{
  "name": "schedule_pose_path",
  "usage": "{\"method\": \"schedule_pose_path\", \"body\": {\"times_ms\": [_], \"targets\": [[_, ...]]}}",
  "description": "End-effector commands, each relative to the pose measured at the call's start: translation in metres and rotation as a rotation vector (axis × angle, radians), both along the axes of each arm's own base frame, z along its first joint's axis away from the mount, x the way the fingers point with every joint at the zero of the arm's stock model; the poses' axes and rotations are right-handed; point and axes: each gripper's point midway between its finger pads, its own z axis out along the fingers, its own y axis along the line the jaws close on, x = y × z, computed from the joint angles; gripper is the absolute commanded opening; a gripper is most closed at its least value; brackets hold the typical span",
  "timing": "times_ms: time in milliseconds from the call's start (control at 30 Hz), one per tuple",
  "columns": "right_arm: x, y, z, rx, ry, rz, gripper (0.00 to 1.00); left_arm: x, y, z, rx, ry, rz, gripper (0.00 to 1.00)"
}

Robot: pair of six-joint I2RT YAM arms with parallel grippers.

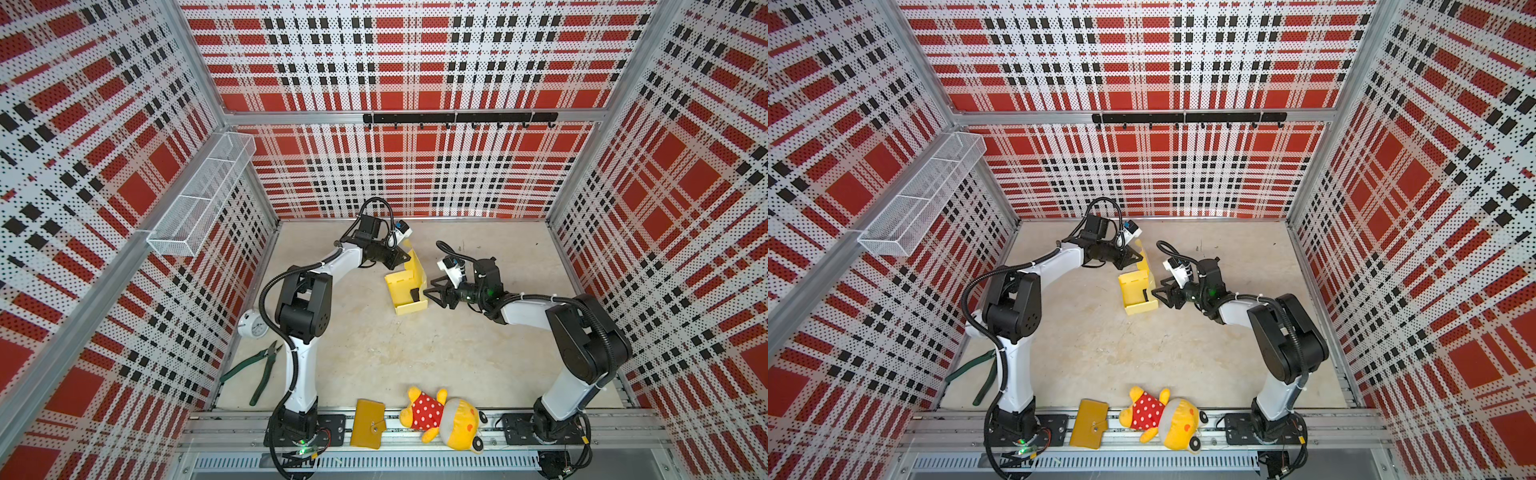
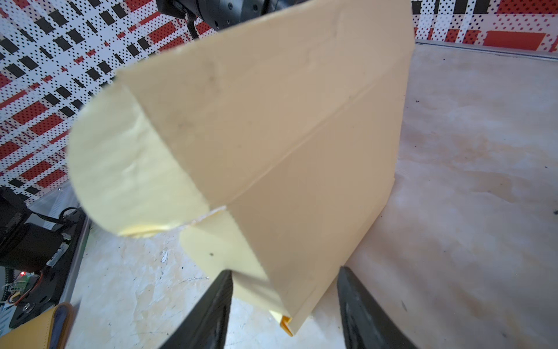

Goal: Fold the paper box

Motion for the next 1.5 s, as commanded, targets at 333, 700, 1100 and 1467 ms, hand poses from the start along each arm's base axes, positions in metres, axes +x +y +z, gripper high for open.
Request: {"method": "schedule_pose_path", "body": {"times_ms": [333,700,1100,1467], "targets": [[0.005,0.015,-0.008,-0.094,-0.138,-0.032,0.5,-0.019,0.0,0.008,-0.054,0.037,0.026,0.04],[-0.001,0.03,-0.02,-0.237,-0.241,-0.048,0.45,-0.028,0.011,-0.004,-0.074,0.081,0.05,0.04],[-0.004,0.035,-0.022,-0.332,-0.33,-0.108,0.42,-0.03,0.036,-0.011,-0.108,0.155,0.126,0.04],[-0.005,0.036,-0.022,-0.393,-0.352,-0.086,0.41,-0.045,0.048,-0.037,-0.127,0.261,0.197,0.07]]}}
